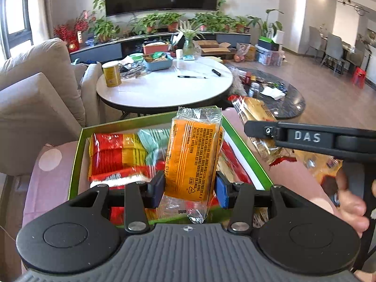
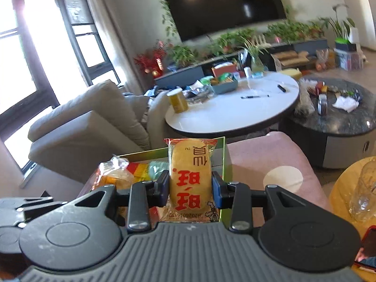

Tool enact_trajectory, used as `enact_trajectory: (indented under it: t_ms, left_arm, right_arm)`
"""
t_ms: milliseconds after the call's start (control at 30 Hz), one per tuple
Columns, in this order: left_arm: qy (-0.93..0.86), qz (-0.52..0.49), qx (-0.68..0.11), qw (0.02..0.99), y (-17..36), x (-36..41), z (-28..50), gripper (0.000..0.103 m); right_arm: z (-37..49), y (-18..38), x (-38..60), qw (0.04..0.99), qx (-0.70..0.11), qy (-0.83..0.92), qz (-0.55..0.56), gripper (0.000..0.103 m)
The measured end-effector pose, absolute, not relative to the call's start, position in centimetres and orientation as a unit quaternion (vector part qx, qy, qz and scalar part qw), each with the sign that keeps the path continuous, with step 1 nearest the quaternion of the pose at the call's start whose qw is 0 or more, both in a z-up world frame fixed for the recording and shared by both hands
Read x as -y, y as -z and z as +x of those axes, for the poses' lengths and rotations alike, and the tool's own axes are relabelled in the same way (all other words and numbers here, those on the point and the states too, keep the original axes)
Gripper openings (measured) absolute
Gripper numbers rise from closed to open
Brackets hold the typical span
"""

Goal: Organize snacks
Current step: 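Lower the bread loaf and cake pack into the green box, open both tools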

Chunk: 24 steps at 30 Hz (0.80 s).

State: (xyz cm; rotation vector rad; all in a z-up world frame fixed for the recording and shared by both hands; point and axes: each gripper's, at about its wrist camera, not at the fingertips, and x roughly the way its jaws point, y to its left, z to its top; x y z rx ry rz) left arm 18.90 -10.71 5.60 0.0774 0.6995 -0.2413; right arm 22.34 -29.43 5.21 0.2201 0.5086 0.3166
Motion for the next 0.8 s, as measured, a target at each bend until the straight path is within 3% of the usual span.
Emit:
enact_trajectory:
  t_ms: [800]
  left_arm:
    - [0.105,0.005,-0.4,0.91,-1.2,11.1,24.6,0.042]
  right_arm:
    - [28.2,-2.1,28.6,0.929,-0.311,-0.154,0.129,0.044]
